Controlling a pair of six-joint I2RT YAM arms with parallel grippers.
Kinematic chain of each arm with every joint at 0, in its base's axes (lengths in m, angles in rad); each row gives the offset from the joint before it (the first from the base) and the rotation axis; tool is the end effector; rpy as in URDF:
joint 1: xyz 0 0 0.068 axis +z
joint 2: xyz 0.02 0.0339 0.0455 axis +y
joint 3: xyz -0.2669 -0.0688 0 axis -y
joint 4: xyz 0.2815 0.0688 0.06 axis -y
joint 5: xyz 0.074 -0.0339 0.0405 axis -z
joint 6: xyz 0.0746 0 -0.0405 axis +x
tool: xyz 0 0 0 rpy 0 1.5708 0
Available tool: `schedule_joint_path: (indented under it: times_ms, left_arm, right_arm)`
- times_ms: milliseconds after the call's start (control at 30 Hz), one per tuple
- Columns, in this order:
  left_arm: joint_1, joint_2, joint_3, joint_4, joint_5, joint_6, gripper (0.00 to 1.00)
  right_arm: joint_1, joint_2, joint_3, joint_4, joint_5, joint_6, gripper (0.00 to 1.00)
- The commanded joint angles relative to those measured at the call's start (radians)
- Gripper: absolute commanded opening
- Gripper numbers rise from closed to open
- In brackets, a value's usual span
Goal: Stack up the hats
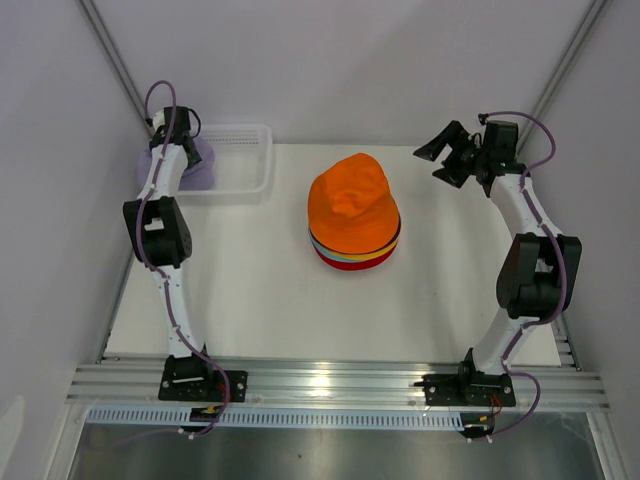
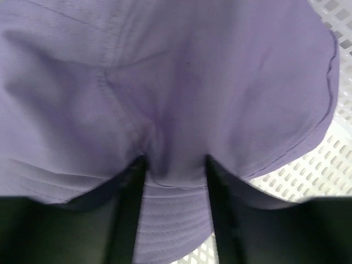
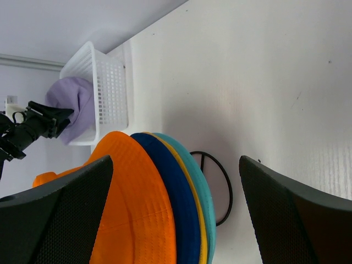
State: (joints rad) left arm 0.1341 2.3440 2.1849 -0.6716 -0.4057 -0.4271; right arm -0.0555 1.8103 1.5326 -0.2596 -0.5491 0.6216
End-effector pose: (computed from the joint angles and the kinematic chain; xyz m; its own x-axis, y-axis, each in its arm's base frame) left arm 0.5808 0.1081 0.2139 -0.5059 -0.4523 -0.7345 -0.6550 0.7555 -0.0141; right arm 0.4901 0.0118 0.2829 -0.6486 0.5335 -0.5428 -0.0279 0.6961 0.7174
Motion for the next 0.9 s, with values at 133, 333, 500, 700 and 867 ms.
schedule_joint_path:
  times_ms: [133, 333, 500, 700, 867]
  left_arm:
    - [0.009, -0.031, -0.010, 0.067, -0.001, -0.013, 0.02]
    - [0.009, -0.118, -0.020, 0.096, 0.048, 0.057, 0.01]
    - [0.009, -0.287, -0.117, 0.151, 0.136, 0.113, 0.01]
    - [-0.062, -0.451, -0.169, 0.147, 0.303, 0.152, 0.01]
    - [-0.169, -0.557, -0.180, 0.153, 0.384, 0.136, 0.01]
  right_arm:
    - [-0.012, -0.032, 0.026, 0.031, -0.006, 0.010, 1.00]
    - [-0.012, -0.060, -0.023, 0.117, -0.044, 0.056, 0.99]
    - [-0.010, -0.086, -0.051, 0.171, -0.090, 0.098, 1.00]
    - [0.023, -0.132, -0.065, 0.237, -0.123, 0.112, 0.99]
    - [0.034, -0.175, -0.071, 0.287, -0.132, 0.125, 1.00]
